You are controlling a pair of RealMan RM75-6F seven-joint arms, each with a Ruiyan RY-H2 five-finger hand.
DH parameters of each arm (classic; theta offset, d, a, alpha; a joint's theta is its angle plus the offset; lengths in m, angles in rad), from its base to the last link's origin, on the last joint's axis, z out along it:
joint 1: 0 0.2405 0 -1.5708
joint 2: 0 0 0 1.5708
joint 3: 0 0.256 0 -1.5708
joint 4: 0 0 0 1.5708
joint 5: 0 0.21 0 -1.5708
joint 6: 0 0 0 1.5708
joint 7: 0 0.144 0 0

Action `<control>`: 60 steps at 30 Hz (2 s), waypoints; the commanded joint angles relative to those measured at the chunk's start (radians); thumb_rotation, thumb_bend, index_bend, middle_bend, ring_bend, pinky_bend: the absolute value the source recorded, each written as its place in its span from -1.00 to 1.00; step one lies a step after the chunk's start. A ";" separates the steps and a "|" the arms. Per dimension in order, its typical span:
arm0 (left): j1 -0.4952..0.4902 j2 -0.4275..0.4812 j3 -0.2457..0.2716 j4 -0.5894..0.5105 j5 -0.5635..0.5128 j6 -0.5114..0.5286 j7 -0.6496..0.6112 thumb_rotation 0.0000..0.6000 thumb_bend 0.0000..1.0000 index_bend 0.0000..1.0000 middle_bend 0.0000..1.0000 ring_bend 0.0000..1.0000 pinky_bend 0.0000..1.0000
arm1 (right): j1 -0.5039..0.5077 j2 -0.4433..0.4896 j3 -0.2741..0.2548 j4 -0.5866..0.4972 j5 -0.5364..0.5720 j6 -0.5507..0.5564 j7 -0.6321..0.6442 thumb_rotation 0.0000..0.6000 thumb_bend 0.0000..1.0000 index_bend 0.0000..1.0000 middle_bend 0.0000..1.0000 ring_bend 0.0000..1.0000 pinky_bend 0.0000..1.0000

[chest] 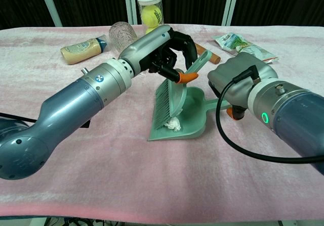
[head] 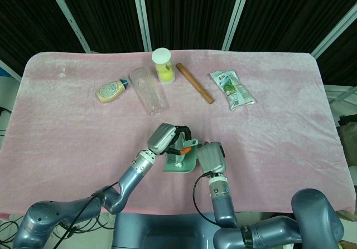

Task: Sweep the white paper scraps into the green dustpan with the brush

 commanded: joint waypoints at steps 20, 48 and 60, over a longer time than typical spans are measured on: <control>0.023 0.073 0.002 -0.102 0.033 0.062 -0.021 1.00 -0.29 0.32 0.40 0.58 0.86 | -0.005 0.005 0.000 0.002 0.002 0.000 0.007 1.00 -0.21 0.15 0.09 0.21 0.42; 0.059 0.303 0.003 -0.265 0.034 0.066 0.032 1.00 -0.31 0.30 0.38 0.58 0.86 | -0.023 0.005 -0.034 0.043 -0.022 -0.012 0.016 1.00 -0.56 -0.50 -0.52 0.02 0.38; 0.076 0.368 0.043 -0.288 0.052 0.054 0.120 1.00 -0.31 0.30 0.38 0.58 0.86 | -0.033 0.034 -0.045 0.003 -0.042 0.015 0.004 1.00 -0.65 -0.93 -0.76 0.02 0.38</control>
